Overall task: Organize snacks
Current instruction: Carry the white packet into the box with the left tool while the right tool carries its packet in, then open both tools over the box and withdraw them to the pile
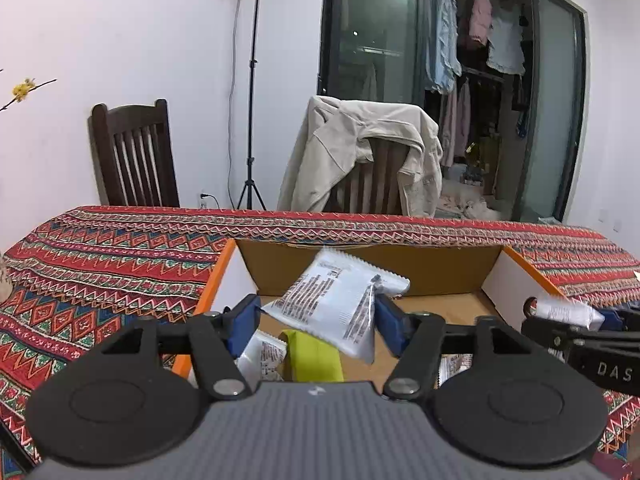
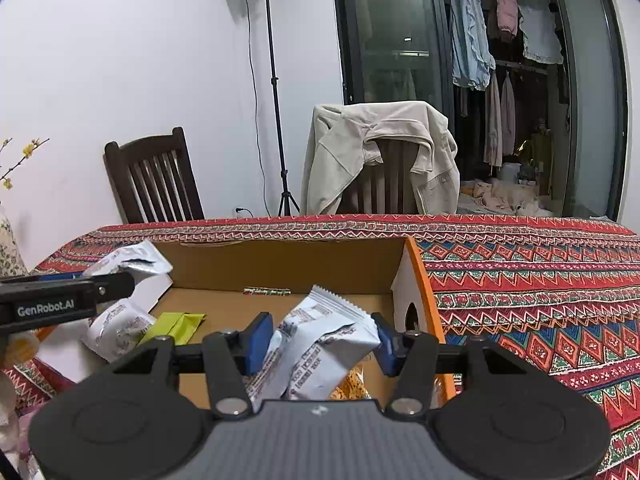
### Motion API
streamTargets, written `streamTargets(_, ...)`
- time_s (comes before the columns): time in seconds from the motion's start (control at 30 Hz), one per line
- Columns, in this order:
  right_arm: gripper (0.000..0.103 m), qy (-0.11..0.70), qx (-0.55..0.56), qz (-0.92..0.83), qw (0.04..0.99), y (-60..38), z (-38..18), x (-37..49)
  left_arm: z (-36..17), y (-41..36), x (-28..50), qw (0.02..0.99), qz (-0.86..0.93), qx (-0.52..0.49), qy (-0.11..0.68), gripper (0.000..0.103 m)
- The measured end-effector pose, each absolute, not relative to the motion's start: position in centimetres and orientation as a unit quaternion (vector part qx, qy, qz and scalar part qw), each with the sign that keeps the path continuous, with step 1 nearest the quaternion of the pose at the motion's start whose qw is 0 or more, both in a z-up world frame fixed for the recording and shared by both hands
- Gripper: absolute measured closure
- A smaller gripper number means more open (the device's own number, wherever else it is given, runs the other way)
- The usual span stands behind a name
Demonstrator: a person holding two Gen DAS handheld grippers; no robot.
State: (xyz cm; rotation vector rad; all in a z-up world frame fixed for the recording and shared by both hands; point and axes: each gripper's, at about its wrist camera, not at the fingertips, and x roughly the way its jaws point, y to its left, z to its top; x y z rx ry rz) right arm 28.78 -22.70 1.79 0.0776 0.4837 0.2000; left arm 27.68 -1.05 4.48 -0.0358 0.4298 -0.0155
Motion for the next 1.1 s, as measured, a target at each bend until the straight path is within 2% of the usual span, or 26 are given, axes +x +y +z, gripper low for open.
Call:
streamTargets(0.03,0.03,0.241,0.039,0.098,0.965,-22.8,1.8,28.8,4.5,-0.8,27.5,0.978,-0.007,-0.024,0.209,0.011)
streamTargets(0.07,0.011,0.242,0.042,0.098,0.964,-22.9,1.8,28.7,4.5,-0.6,27.4,0.978,-0.004,-0.031,0.205,0.0)
streamTargets(0.13,0.0,0.238,0.048,0.101,0.965,-23.1,1.8,28.5,4.7,-0.3,27.1,0.98,0.003,-0.041,0.197,0.0)
streamTargets(0.6,0.0,0.239,0.041,0.094,0.966,-23.1,2.3,27.5,5.0,0.1,27.0,0.976,0.012,-0.055,0.212,0.0)
streamTargets(1.1,0.0,0.198,0.011,0.089,0.976,-22.8,5.8,22.7,9.1,-0.2,22.7,0.982,-0.02,-0.063,0.177,0.0)
